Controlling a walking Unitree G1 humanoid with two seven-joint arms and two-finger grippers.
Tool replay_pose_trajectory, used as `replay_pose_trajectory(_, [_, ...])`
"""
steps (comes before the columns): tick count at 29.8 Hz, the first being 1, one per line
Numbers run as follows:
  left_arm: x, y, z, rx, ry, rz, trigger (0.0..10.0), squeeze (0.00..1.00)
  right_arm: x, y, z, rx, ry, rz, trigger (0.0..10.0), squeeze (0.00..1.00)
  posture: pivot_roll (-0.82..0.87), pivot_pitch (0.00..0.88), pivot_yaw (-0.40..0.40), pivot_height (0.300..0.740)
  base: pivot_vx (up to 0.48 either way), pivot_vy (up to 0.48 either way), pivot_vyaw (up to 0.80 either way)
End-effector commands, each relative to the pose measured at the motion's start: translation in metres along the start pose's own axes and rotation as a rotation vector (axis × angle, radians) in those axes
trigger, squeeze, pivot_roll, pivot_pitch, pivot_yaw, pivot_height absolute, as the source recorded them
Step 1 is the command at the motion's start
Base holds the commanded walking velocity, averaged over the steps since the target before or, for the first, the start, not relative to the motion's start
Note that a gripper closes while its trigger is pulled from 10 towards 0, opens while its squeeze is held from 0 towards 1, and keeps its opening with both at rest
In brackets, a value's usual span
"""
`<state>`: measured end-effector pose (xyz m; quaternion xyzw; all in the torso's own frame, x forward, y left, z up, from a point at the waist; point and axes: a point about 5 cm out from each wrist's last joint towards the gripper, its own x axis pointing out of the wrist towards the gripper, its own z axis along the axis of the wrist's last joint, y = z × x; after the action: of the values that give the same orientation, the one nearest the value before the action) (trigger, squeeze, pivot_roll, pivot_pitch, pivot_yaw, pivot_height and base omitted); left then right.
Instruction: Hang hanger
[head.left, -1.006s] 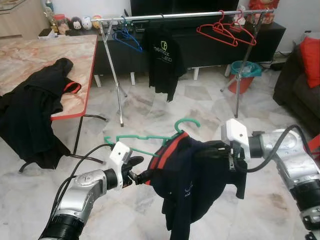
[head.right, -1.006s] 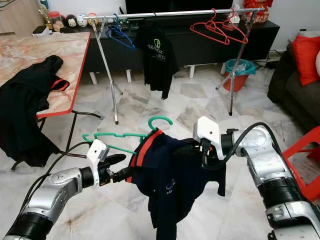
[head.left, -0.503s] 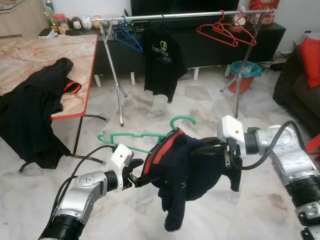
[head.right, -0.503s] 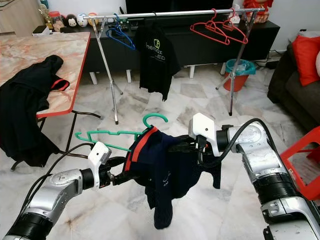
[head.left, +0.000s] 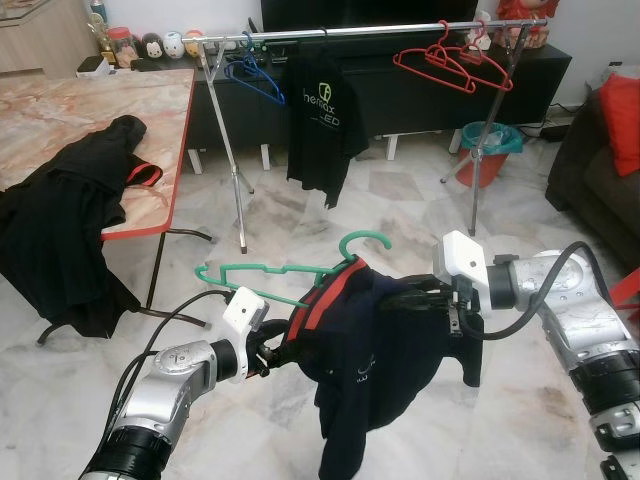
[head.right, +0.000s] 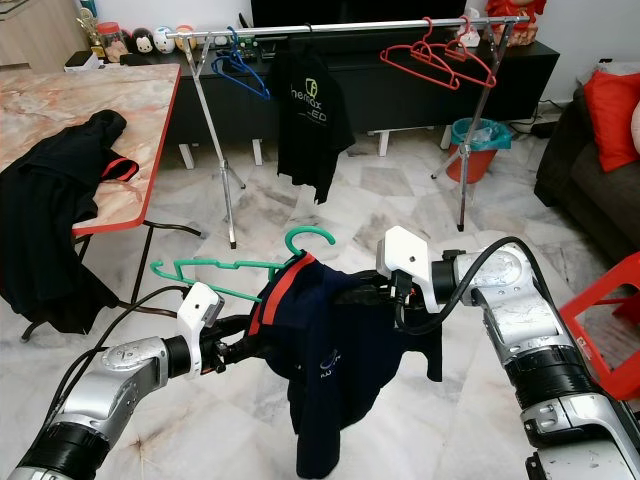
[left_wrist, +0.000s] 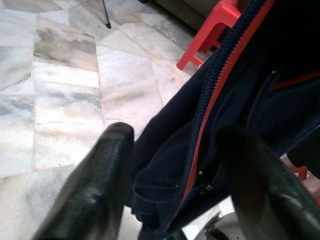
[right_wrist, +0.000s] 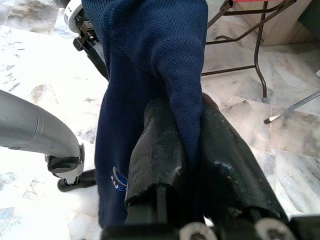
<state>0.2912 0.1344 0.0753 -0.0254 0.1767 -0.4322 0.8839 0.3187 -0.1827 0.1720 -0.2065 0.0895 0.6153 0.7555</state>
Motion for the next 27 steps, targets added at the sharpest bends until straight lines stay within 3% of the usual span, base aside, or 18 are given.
replay_pose_trajectory(1, [0.001,-0.0006,0.0029,0.016,-0.01,-0.005,0.0,0.0,0.0014,-0.0027,0.0092,-0.03,-0.017,0.007,10.0,0.0,0.01,0.028,-0.005,0.74,0.0,0.0,0.0])
replay_pose_trajectory(27, [-0.0009,-0.001,0.0038,0.008,-0.025,-0.016,0.0,0.0,0.0036,0.003,0.0027,-0.011,-0.01,0.021,10.0,0.0,0.01,0.033,-0.003,0.74,0.0,0.0,0.0])
